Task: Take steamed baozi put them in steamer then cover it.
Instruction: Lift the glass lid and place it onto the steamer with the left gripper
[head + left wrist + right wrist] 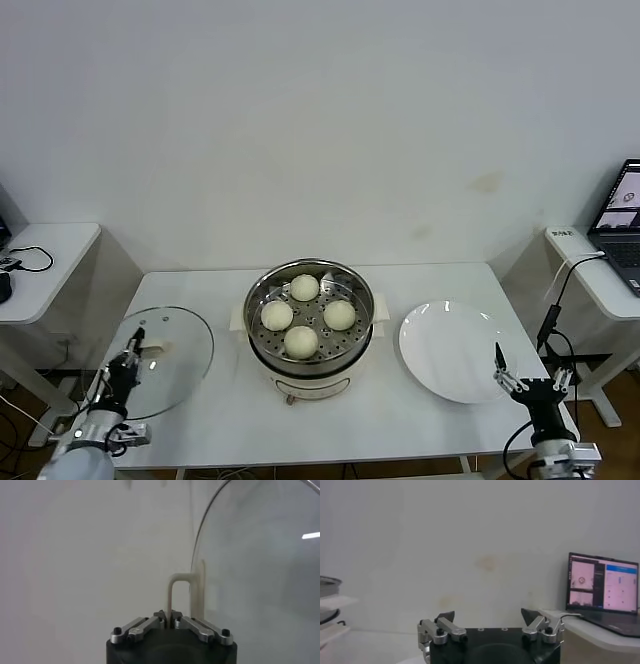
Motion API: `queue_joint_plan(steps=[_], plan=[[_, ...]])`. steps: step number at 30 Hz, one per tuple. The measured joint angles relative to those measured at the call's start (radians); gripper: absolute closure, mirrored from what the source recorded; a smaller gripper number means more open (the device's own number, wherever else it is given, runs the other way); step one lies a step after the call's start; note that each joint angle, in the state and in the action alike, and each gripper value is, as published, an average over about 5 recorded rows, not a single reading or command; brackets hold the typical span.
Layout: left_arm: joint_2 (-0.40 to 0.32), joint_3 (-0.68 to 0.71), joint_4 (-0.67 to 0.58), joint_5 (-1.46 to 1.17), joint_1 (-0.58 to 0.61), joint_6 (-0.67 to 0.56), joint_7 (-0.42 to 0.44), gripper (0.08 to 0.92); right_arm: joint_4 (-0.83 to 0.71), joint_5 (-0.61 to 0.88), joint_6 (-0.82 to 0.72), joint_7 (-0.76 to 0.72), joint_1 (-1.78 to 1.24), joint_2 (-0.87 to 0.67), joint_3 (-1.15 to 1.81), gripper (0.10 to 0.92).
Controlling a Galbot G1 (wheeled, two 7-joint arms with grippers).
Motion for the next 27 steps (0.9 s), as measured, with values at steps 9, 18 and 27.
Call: queue_joint_plan(steps=[9,18,27], plan=[[0.062,-0.037,-0.207,-0.104,0.054,0.115,0.114,0.863,0.000,-0.016,0.007,-0.004,-0.005,0.009,-0.016,0.203],[0.134,0.079,-0.359,-0.177,-0.014,0.240,0.199,0.863,0.010,-0.058,0.013,0.005,-0.021,0.026,-0.037,0.203],[0.122,0.320,-0.369,-0.151,-0.221,0.375,0.258,0.863,0.003,-0.154,0.015,0.021,-0.014,0.049,-0.066,0.203]])
